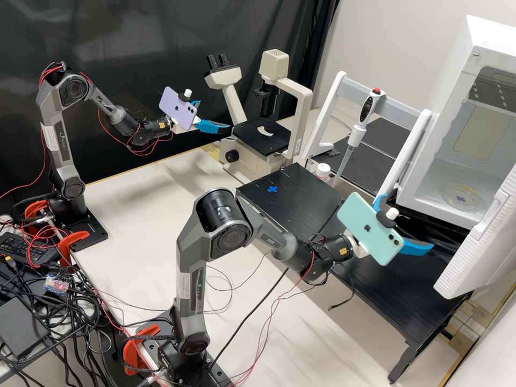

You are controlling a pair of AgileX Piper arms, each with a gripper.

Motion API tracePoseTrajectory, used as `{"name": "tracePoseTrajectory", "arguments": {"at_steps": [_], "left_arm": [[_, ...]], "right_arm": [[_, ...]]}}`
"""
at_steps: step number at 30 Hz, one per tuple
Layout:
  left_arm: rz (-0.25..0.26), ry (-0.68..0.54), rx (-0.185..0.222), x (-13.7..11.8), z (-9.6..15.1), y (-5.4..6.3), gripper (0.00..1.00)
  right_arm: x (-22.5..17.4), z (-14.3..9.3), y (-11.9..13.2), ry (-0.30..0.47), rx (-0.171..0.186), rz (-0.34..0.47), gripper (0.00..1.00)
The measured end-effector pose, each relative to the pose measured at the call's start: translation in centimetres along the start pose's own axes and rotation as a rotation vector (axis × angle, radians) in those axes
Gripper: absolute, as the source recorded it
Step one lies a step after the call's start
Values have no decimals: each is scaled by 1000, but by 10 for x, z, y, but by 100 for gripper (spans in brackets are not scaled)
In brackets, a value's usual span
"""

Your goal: Move the petri dish to the microscope

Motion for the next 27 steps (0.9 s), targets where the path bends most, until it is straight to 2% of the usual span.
{"name": "tracePoseTrajectory", "arguments": {"at_steps": [10, 24, 27], "left_arm": [[0, 0, 0, 0, 0, 0, 100], [0, 0, 0, 0, 0, 0, 100], [0, 0, 0, 0, 0, 0, 100]], "right_arm": [[51, -6, 20, -43, 28, 48, 100], [124, -17, 38, -51, 24, 50, 100], [140, -19, 40, -30, 11, 47, 100]]}}
